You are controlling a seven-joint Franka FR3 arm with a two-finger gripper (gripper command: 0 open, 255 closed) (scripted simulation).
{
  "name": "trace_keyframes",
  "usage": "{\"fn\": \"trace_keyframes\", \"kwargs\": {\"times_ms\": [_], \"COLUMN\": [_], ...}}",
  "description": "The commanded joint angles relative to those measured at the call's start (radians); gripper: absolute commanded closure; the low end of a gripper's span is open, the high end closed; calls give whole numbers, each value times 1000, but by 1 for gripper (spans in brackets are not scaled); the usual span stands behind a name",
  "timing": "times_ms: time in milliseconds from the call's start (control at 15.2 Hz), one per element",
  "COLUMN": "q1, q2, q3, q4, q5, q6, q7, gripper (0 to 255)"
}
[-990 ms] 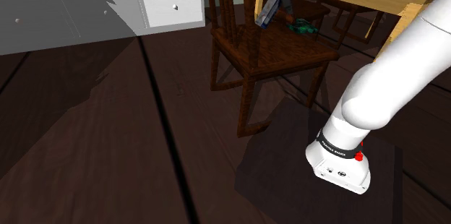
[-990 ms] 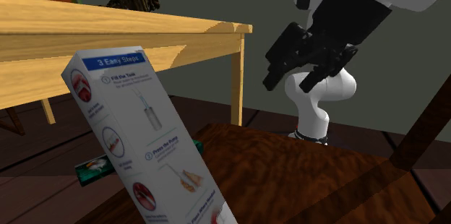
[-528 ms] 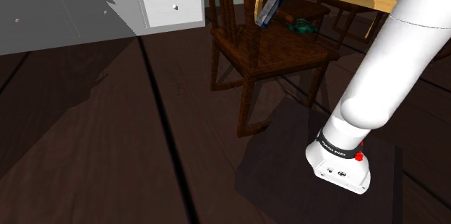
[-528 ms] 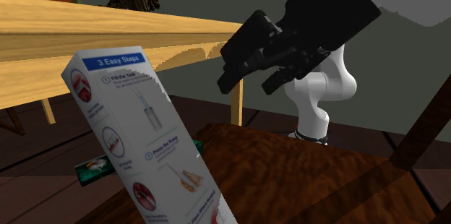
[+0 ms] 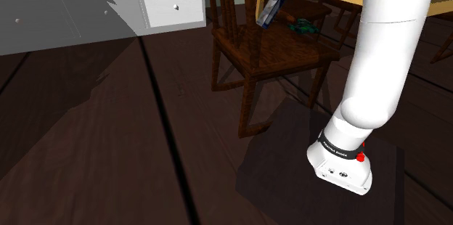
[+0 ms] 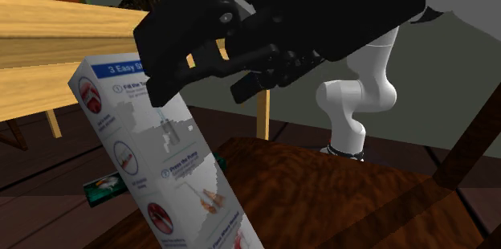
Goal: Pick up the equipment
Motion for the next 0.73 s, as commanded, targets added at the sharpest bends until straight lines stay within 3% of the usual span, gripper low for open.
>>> {"fn": "trace_keyframes", "kwargs": {"times_ms": [0, 660], "q1": [3, 0], "q2": [123, 135], "q3": [9, 13], "q4": [66, -8], "q5": [-32, -37], "q6": [19, 74], "q7": [-47, 17], "gripper": [0, 0]}}
